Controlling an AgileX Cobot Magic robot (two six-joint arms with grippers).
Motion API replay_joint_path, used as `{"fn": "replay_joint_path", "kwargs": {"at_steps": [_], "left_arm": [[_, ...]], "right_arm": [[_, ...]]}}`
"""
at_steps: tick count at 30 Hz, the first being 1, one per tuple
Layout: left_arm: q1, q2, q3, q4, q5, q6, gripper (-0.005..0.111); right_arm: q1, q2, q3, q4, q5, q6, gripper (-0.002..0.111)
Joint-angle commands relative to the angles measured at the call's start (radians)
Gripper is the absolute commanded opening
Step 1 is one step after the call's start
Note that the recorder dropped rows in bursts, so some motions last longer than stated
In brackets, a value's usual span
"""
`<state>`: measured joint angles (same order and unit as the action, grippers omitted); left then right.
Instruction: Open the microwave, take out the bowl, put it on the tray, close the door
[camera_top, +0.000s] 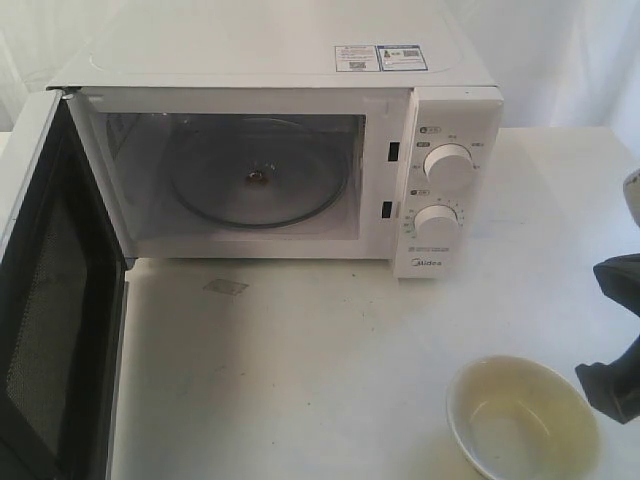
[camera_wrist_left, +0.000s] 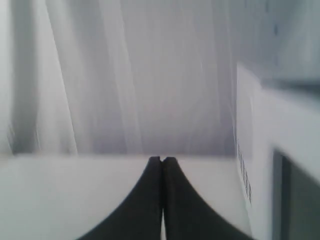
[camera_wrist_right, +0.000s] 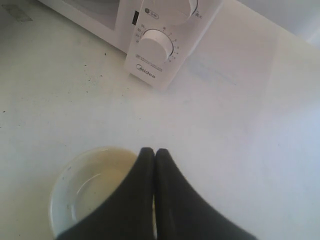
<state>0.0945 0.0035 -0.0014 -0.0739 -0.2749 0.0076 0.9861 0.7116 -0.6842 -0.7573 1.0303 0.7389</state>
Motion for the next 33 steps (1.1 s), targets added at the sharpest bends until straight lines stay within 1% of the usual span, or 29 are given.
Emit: {"fn": "replay_joint_path", "kwargs": {"at_steps": [1, 2, 3, 5, 6, 7, 8, 9, 10, 11, 13, 14, 16, 18, 23, 25, 30, 33], "left_arm": [[-0.001, -0.004, -0.102, -0.003, -0.218, -0.015, 0.000], [-0.001, -0.004, -0.147, -0.003, -0.172, -0.015, 0.000], [-0.001, -0.004, -0.209, -0.003, -0.097, -0.041, 0.000], [-0.001, 0.016, -0.350, -0.003, 0.093, -0.120, 0.000], [-0.001, 0.036, -0.426, -0.003, 0.222, -0.146, 0.000], [-0.001, 0.088, -0.571, -0.003, 0.497, -0.149, 0.000], [-0.001, 0.110, -0.622, -0.003, 0.632, -0.138, 0.000], [-0.001, 0.168, -0.730, -0.003, 0.872, -0.096, 0.000], [-0.001, 0.189, -0.762, -0.003, 0.956, -0.069, 0.000], [-0.001, 0.233, -0.821, -0.003, 1.135, -0.008, 0.000], [-0.001, 0.268, -0.851, -0.007, 1.252, 0.018, 0.000], [-0.001, 0.267, -0.851, -0.025, 1.247, 0.016, 0.000], [-0.001, 0.265, -0.849, -0.120, 1.145, 0.016, 0.000], [-0.001, 0.265, -0.849, -0.162, 1.105, 0.016, 0.000], [-0.001, 0.269, -0.849, -0.166, 1.105, 0.016, 0.000], [-0.001, 0.299, -0.849, -0.162, 1.136, 0.016, 0.000], [-0.001, 0.422, -0.849, -0.162, 1.266, 0.018, 0.000], [-0.001, 0.514, -0.849, -0.213, 1.282, 0.032, 0.000]], "right_arm": [[0.001, -0.005, 0.000, -0.002, -0.007, 0.001, 0.000], [0.001, -0.005, 0.000, 0.000, -0.007, 0.001, 0.000], [0.001, -0.005, 0.000, 0.000, -0.007, 0.001, 0.000], [0.001, -0.005, 0.000, 0.000, -0.007, 0.001, 0.000], [0.001, -0.005, 0.000, 0.000, -0.007, 0.001, 0.000], [0.001, -0.005, 0.000, 0.000, -0.007, 0.001, 0.000], [0.001, -0.005, 0.000, 0.000, -0.004, 0.001, 0.000], [0.001, -0.005, 0.000, 0.012, 0.014, 0.001, 0.000], [0.001, -0.005, 0.000, 0.026, 0.028, 0.001, 0.000], [0.001, -0.005, 0.000, 0.037, 0.059, 0.001, 0.000], [0.001, -0.005, 0.000, 0.046, 0.079, 0.001, 0.000], [0.001, -0.005, 0.000, 0.050, 0.079, 0.001, 0.000], [0.001, -0.005, 0.000, 0.071, 0.079, 0.001, 0.000], [0.001, -0.005, 0.000, 0.078, 0.079, 0.001, 0.000], [0.001, -0.005, 0.000, 0.078, 0.077, 0.001, 0.000], [0.001, -0.005, 0.000, 0.080, 0.040, 0.001, 0.000], [0.001, -0.005, 0.000, 0.085, -0.013, -0.002, 0.000], [0.001, -0.005, 0.000, 0.085, -0.013, -0.048, 0.000]]}}
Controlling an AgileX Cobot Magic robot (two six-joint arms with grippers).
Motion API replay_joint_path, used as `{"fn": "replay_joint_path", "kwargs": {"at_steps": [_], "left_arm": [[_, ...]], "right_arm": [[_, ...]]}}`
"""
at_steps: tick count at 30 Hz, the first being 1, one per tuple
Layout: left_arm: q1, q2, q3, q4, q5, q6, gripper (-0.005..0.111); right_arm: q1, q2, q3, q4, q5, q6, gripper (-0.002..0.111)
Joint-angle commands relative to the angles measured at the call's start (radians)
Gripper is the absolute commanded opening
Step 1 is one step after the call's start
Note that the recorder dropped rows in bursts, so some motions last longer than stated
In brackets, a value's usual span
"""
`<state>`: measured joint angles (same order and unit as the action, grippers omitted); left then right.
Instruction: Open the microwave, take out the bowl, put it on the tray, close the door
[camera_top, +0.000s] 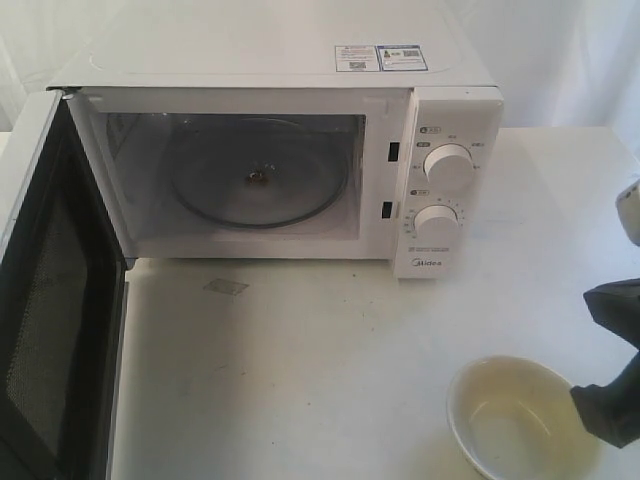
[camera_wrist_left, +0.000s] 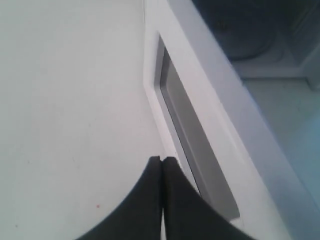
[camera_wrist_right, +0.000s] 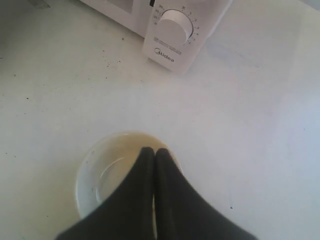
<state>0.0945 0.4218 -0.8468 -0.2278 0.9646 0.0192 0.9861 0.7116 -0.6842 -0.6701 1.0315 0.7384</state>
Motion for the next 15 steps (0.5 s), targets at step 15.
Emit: {"fn": "replay_joint_path", "kwargs": {"at_steps": [15], "left_arm": [[-0.018, 0.531, -0.003, -0.878, 0.086, 0.800, 0.000]], "right_arm": [[0.001, -0.005, 0.000, 0.019, -0.101, -0.070, 0.000]]}}
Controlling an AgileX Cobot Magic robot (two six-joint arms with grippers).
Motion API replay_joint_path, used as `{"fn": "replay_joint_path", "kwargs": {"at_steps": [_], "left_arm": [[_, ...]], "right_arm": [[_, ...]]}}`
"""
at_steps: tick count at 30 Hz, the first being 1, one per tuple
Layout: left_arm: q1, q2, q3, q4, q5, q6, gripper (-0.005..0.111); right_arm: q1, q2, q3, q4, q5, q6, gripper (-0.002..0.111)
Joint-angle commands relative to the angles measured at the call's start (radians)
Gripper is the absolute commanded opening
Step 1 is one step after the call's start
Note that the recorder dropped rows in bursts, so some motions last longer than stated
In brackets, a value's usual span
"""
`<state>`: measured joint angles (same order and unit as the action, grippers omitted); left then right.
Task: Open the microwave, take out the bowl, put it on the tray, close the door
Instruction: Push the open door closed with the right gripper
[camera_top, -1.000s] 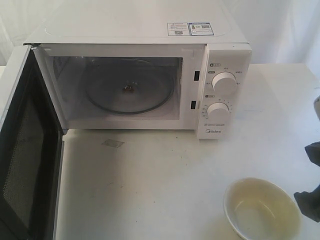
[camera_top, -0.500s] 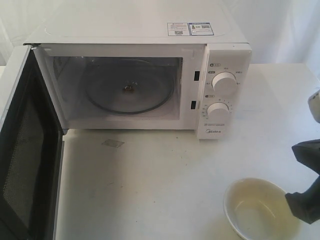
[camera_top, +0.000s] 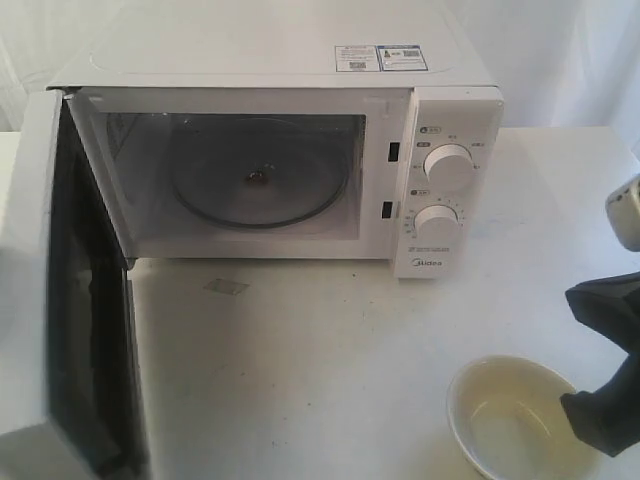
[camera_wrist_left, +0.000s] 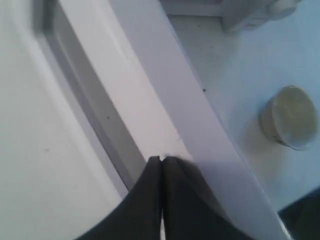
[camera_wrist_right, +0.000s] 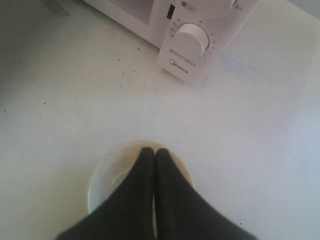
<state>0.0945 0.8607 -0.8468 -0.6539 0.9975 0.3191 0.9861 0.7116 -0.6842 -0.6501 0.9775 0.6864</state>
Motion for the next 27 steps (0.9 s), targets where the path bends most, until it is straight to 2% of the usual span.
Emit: {"fn": "replay_joint_path", "kwargs": {"at_steps": [1, 2, 3, 5, 9, 14, 16, 21, 24, 27], "left_arm": [[-0.027, 0.119, -0.003, -0.617, 0.099, 0.777, 0.000], [-0.031, 0.134, -0.003, -0.756, 0.143, 0.883, 0.000], [-0.031, 0.148, -0.003, -0.863, 0.167, 0.921, 0.000], [-0.031, 0.153, -0.005, -0.909, 0.157, 0.876, 0.000], [-0.028, 0.124, -0.005, -0.697, 0.108, 0.810, 0.000], [-0.028, 0.051, -0.005, -0.591, 0.084, 0.752, 0.000], [-0.028, -0.007, -0.005, -0.545, 0.049, 0.707, 0.000], [-0.028, -0.154, -0.004, -0.250, -0.078, 0.455, 0.000], [-0.028, -0.216, -0.004, -0.125, -0.030, 0.359, 0.000], [-0.028, -0.273, -0.004, -0.040, 0.030, 0.275, 0.000]], "right_arm": [[0.001, -0.005, 0.000, -0.001, -0.056, -0.021, 0.000], [0.001, -0.005, 0.000, -0.005, -0.063, -0.021, 0.000], [0.001, -0.005, 0.000, -0.005, -0.068, -0.021, 0.000], [0.001, -0.005, 0.000, -0.007, -0.068, -0.021, 0.000], [0.001, -0.005, 0.000, 0.036, -0.119, -0.034, 0.000], [0.001, 0.054, 0.000, 0.089, -0.471, -0.225, 0.000], [0.001, 0.125, -0.002, 0.031, -0.581, -0.235, 0.000], [-0.034, 0.348, -0.030, -0.163, -0.695, -0.040, 0.000], [-0.066, 0.461, -0.076, -0.353, -0.710, 0.148, 0.000], [-0.097, 0.527, -0.127, -0.570, -0.617, 0.359, 0.000]]}}
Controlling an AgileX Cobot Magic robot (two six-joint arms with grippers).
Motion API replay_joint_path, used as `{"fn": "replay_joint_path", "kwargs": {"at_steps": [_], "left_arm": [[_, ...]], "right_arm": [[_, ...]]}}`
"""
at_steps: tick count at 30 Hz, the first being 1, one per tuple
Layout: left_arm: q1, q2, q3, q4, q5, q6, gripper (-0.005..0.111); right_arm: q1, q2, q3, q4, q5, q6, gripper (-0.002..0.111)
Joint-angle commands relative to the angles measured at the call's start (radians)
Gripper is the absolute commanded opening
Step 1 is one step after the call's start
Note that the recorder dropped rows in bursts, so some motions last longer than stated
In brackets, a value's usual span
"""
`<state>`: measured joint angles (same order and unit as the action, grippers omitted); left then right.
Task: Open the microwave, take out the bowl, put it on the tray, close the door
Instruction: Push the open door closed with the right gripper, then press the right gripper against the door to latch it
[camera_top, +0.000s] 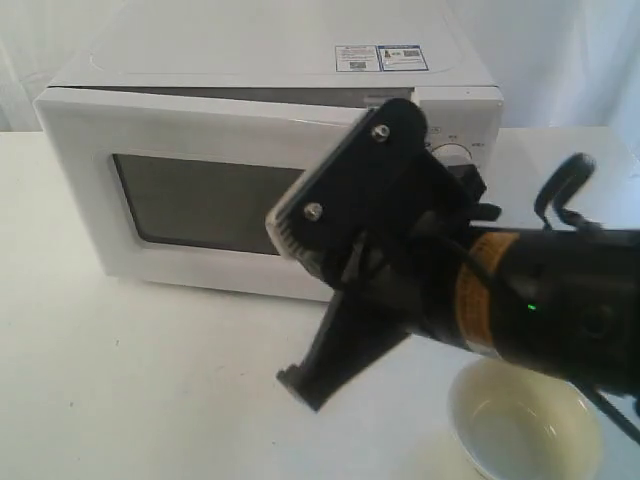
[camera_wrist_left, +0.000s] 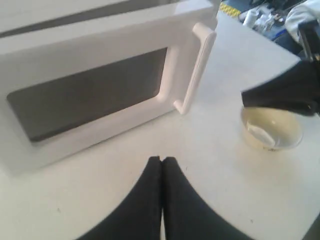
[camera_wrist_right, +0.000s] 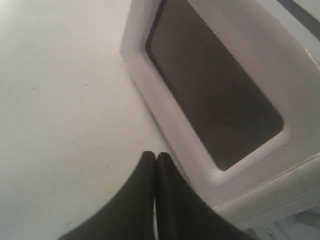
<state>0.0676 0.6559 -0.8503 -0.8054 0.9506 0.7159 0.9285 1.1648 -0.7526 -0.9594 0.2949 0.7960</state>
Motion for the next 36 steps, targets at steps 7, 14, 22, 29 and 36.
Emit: {"fn": "replay_joint_path", "kwargs": {"at_steps": [7, 14, 22, 29, 36], "left_arm": [[-0.001, -0.169, 0.000, 0.295, 0.093, -0.280, 0.000], [-0.001, -0.304, 0.000, 0.370, 0.089, -0.393, 0.000], [-0.001, -0.389, 0.002, 0.663, 0.217, -0.545, 0.000], [-0.001, -0.423, 0.002, 0.657, 0.228, -0.548, 0.000], [-0.001, -0.423, 0.002, 0.657, 0.234, -0.544, 0.000]], "right_arm": [[-0.044, 0.165, -0.116, -0.445, 0.178, 0.375, 0.000], [-0.055, 0.252, -0.146, -0.486, 0.274, 0.371, 0.000], [-0.123, 0.263, -0.155, -0.511, 0.264, 0.371, 0.000], [-0.165, 0.264, -0.160, -0.521, 0.230, 0.371, 0.000], [-0.193, 0.270, -0.194, -0.532, 0.214, 0.369, 0.000]]}}
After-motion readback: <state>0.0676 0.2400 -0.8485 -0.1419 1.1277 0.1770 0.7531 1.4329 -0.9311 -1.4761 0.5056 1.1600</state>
